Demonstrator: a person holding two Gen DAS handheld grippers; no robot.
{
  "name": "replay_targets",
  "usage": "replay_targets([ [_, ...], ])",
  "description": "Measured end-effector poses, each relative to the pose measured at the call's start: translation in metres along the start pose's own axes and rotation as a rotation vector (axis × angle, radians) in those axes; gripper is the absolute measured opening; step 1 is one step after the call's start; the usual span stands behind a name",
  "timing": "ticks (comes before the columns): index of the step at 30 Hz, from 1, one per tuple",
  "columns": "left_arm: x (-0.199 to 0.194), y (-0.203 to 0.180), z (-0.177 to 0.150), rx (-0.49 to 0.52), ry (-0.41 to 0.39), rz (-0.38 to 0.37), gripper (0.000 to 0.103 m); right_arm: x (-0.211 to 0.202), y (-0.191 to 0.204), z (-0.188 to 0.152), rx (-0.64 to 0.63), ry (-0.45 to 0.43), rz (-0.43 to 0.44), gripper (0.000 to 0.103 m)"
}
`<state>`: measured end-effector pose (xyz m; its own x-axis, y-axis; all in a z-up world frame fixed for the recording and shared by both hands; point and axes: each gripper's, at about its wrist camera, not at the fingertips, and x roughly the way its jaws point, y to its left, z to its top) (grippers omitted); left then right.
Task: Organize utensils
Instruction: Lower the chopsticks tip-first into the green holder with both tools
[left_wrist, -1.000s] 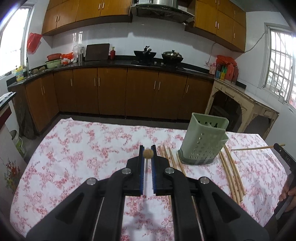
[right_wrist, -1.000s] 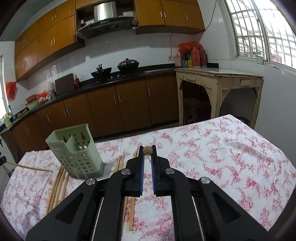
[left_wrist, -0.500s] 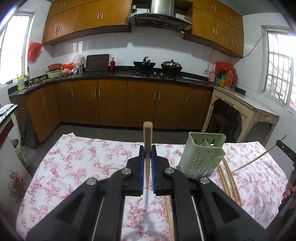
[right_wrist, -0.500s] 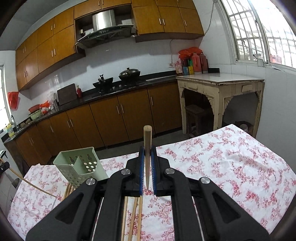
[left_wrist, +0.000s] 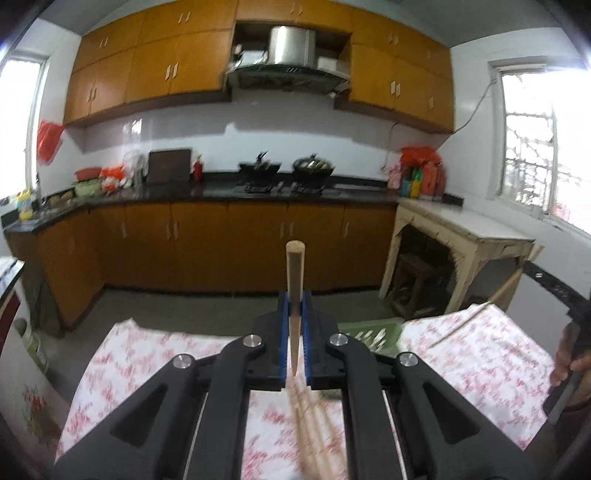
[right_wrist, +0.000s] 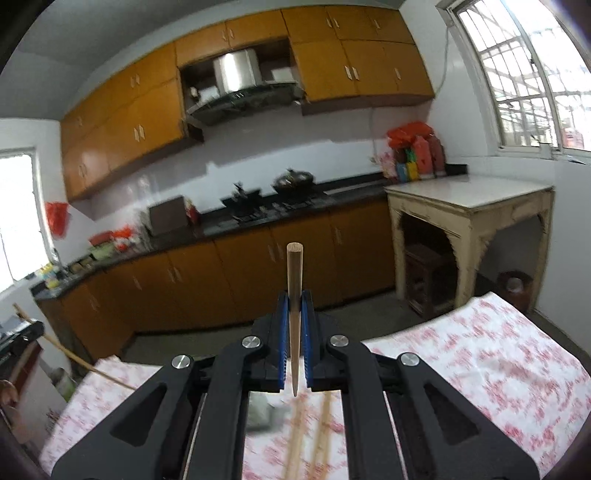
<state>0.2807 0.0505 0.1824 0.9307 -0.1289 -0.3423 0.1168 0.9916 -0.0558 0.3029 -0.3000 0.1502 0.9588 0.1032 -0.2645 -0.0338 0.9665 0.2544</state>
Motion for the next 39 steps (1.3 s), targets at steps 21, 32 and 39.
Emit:
replay_targets([
  [21, 0.055, -0.059, 0.039, 0.003, -0.049, -0.072, 0.008, 0.050, 0.049, -0.008, -0.044, 0.128, 0.138, 0.008],
  [32, 0.070, -0.064, 0.057, -0.008, -0.092, -0.053, 0.008, 0.060, 0.059, -0.006, -0.066, 0.137, 0.133, 0.008],
  [39, 0.103, -0.059, 0.030, -0.027, 0.001, -0.041, 0.008, 0.074, 0.059, -0.018, -0.081, 0.191, 0.128, 0.008],
])
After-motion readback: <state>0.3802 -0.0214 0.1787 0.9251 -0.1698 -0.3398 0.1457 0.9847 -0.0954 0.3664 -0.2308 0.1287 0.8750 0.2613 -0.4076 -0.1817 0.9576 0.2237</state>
